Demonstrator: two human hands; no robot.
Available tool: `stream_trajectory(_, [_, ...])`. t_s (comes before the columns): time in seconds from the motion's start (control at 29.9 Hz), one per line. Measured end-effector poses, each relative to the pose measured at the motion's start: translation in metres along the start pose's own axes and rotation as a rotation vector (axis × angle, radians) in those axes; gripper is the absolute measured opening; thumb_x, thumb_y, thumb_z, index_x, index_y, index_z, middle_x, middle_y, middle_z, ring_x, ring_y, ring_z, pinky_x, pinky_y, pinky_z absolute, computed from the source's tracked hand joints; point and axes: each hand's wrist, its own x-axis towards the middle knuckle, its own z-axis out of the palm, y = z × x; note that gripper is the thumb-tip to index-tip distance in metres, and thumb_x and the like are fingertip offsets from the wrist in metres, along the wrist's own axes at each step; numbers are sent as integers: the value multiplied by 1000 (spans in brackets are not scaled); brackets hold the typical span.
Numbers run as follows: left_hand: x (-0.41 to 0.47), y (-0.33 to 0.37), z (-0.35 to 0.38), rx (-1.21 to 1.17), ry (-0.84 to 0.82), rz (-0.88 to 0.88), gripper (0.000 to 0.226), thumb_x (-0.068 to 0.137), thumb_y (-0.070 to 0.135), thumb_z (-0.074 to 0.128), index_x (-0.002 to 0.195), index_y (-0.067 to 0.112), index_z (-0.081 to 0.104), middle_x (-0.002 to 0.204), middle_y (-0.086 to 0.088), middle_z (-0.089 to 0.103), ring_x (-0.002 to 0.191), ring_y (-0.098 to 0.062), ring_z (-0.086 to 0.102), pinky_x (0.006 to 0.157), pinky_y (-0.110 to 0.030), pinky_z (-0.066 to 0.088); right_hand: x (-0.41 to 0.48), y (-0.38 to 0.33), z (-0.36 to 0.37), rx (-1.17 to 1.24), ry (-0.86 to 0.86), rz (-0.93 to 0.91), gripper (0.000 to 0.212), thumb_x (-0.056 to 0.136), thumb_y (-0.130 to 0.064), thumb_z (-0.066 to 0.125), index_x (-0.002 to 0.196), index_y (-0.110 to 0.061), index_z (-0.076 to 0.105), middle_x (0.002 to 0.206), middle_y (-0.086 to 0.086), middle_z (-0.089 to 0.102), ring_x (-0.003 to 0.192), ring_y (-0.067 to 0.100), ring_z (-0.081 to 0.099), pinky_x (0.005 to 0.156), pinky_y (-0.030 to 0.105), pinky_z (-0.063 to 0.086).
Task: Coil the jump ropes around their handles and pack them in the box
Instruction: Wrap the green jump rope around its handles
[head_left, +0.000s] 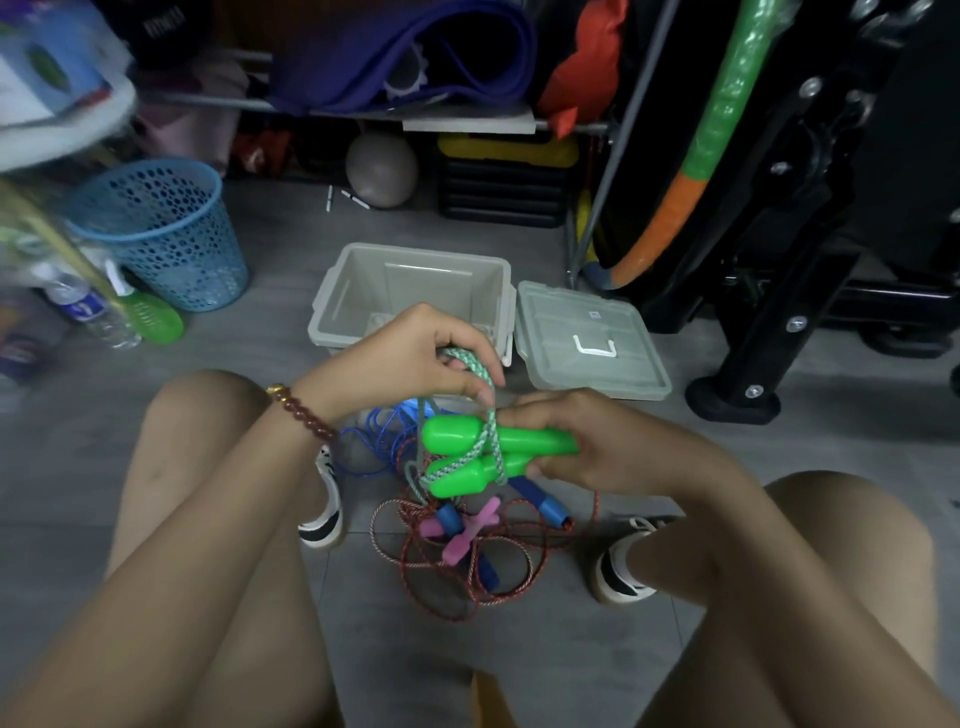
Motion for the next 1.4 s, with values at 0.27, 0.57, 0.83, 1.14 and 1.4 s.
stream_trajectory(0.27, [15, -9, 1, -172, -4, -72, 22, 85, -1, 58, 73, 16, 67, 59, 16, 64, 58, 7, 54, 59, -8, 43, -20, -10, -13, 345, 105, 13, 34, 83, 3, 67, 108, -17, 59, 85, -9, 64, 72, 0, 58, 65, 13, 44])
stream_trajectory(0.57, [26, -4, 36, -378, 120, -226, 40, 96, -7, 24, 63, 13, 33, 37, 12, 35, 35, 4, 25, 40, -9, 22, 0, -10, -5, 487, 704, 34, 34, 83, 5, 65, 92, -21, 45, 78, 3, 63, 65, 2, 61, 63, 15, 47])
stream_trajectory(0.83, [26, 6, 45, -523, 233, -170, 12, 90, 21, 42, 80, 15, 42, 56, 10, 36, 41, 1, 28, 41, -12, 23, 17, -7, 2, 463, 979, 77, 27, 81, 0, 67, 96, -12, 48, 93, 3, 59, 77, 1, 62, 67, 16, 48])
stream_trajectory(1.14, [24, 12, 50, -530, 559, -143, 22, 96, 19, 47, 96, -2, 53, 38, 12, 37, 33, 2, 26, 34, -11, 20, 25, -13, 13, 247, 928, 72, 25, 89, -10, 61, 98, -14, 38, 78, 0, 58, 68, 23, 58, 62, 43, 49])
stream_trajectory(1.4, [25, 12, 45, -519, 687, -112, 33, 95, 19, 49, 63, 14, 40, 46, 10, 35, 35, 0, 26, 36, -13, 21, 19, -7, 4, 204, 669, 61, 32, 96, -20, 50, 122, -26, 31, 75, -10, 58, 60, 4, 56, 60, 31, 44])
